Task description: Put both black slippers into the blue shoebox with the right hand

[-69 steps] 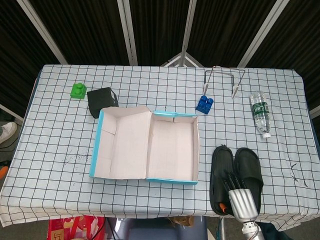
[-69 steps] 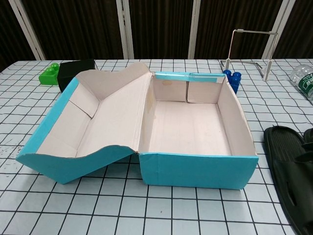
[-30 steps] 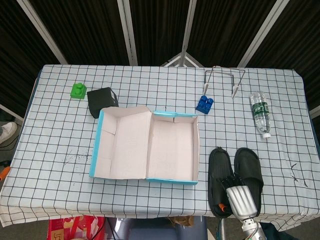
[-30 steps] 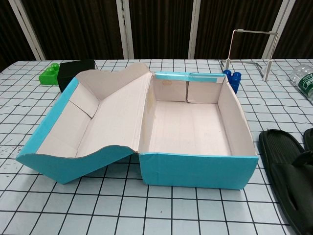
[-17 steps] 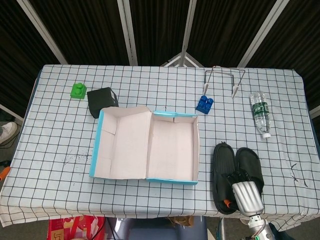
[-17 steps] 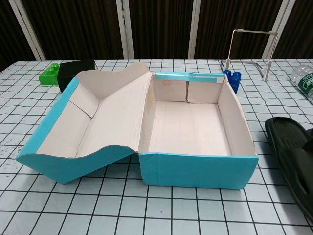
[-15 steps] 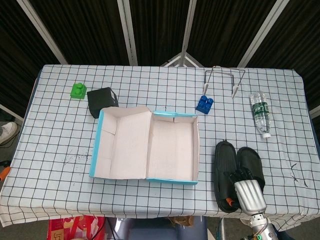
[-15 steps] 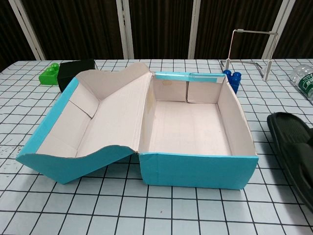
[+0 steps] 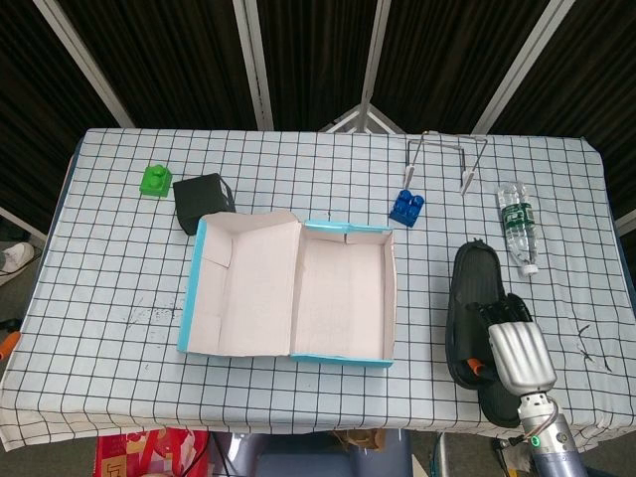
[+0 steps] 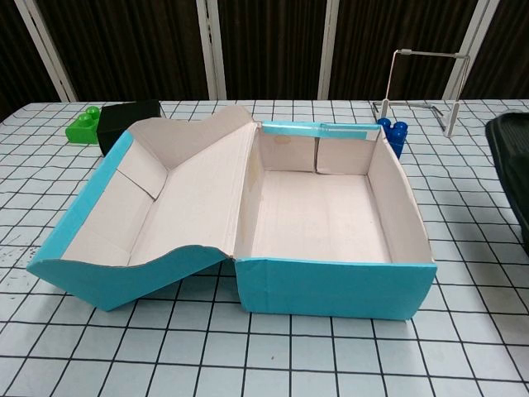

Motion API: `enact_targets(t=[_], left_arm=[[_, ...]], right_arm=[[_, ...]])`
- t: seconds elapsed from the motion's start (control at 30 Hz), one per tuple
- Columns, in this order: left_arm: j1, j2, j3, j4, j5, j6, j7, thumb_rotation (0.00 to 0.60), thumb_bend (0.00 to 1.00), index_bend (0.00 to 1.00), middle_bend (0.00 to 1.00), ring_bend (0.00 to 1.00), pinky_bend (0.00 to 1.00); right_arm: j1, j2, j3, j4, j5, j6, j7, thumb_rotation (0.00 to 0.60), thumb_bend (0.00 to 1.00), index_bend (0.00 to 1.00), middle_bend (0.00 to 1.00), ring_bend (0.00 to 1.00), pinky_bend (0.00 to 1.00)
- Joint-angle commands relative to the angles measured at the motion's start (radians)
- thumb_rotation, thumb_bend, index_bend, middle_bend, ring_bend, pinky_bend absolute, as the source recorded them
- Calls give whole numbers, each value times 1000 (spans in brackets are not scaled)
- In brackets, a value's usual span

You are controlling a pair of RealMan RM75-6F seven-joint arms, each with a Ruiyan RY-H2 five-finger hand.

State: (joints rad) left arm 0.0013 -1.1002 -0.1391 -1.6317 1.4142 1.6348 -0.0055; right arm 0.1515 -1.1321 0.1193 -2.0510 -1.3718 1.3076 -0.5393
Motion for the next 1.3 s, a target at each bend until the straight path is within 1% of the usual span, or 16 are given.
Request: enact_targets(t=[0.03,0.2,0.3,0.33,0.43,0.53,0.6,0.67,0.77,0.83,0.93,1.07,1.3], left_arm=[[0,0,-1,1,-2,-1,-3,600,37,212,38,0,43],[-1,1,-3,3,-5,-2,-7,600,37,212,38,0,43],[0,1,-3,5,-3,-1,-11,600,37,212,38,0,43],[0,1,-3,6,-3,-1,-12,600,37,212,38,0,43],[0,1,-4,9,-4,-1,-15,600,37,212,38,0,43],[-2,1,-5,11,-7,-4,-16,600,37,212,38,0,43],[-2,0,-6,12,-9,-6,-15,600,37,212,38,0,43],[-4,-1,-6,12,-9,-8,-13,600,37,212,38,0,43],[-6,-2,-5,12,-8,-10,-7,600,37,212,38,0,43],[-7,-4,-4,12,-8,-11,-3,600,37,212,39,0,43],[-7,-5,-5,11,-8,-11,2,600,37,212,39,0,43],[-9,-7,-3,11,-8,-13,8,600,37,213,40,0,43],[-8,-7,-3,10,-7,-11,8,600,37,213,41,0,43]], right_arm=[[82,111,79,-125,128,-113,79,600,613,640,422,256,121],[168,156,169,-207,289,-195,181,600,642,642,422,257,122],[224,159,235,-237,405,-240,284,600,654,652,423,263,121],[236,159,247,-240,429,-250,306,600,659,654,423,264,121],[284,156,306,-239,532,-305,430,600,667,660,423,265,121],[316,159,342,-216,591,-354,521,600,672,666,424,267,118],[331,161,348,-202,621,-376,554,600,673,668,427,276,113],[348,164,354,-198,685,-393,593,600,675,675,428,283,112],[372,168,384,-208,799,-410,675,600,678,686,428,284,112],[384,174,406,-211,848,-431,727,600,680,686,428,284,112],[395,185,431,-212,880,-474,788,600,681,686,428,284,112],[409,189,444,-213,911,-511,851,600,681,686,428,287,112],[444,144,437,-190,950,-536,928,600,681,686,428,290,112]])
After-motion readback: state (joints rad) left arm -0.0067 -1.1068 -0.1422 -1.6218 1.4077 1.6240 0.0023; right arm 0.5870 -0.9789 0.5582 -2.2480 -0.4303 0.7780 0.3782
